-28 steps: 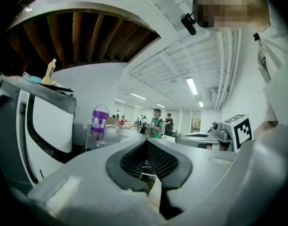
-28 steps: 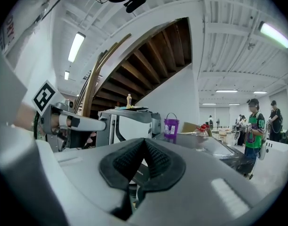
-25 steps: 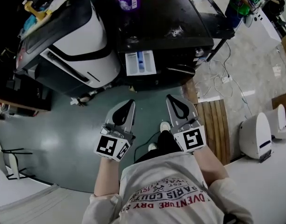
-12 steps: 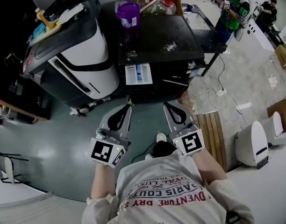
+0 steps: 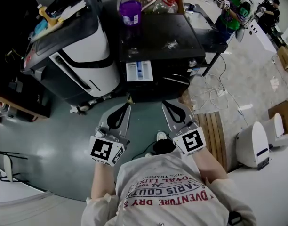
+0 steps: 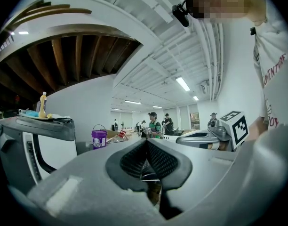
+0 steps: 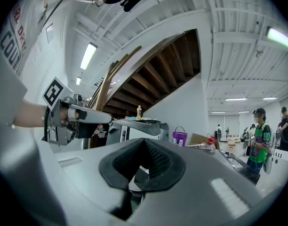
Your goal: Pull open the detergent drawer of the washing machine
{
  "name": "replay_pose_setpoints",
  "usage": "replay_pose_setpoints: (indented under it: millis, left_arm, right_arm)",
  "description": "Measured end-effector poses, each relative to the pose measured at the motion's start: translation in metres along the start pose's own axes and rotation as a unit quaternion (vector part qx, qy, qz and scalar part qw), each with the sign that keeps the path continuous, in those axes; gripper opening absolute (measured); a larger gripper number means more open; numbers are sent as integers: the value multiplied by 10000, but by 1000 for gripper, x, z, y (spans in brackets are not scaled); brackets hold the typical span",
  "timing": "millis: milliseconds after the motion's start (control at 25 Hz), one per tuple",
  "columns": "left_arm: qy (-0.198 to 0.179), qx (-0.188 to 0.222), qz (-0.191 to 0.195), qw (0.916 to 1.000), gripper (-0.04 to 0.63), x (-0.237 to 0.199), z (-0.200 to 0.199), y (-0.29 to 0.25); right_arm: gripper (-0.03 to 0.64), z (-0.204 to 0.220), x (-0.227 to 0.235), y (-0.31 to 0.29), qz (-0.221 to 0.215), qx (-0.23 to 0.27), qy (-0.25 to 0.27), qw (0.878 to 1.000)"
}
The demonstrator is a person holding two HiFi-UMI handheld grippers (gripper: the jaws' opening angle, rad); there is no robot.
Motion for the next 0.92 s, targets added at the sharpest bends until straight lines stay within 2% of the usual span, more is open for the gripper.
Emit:
replay_pose_setpoints:
  millis: [920]
  left_arm:
    - [3,-80,20,10000,0,3,1,6]
  right_arm:
    - [0,-2,-12,4,130,46,-74,9999]
Point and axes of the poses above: the fingertips, and each gripper's own axes: y backward along the fingers, x to its right, z out of its underside, the point moved 9 cm from there along y, backward along the fingers, and after that the axes turned 11 degrees about x, right-handed, at the moved point
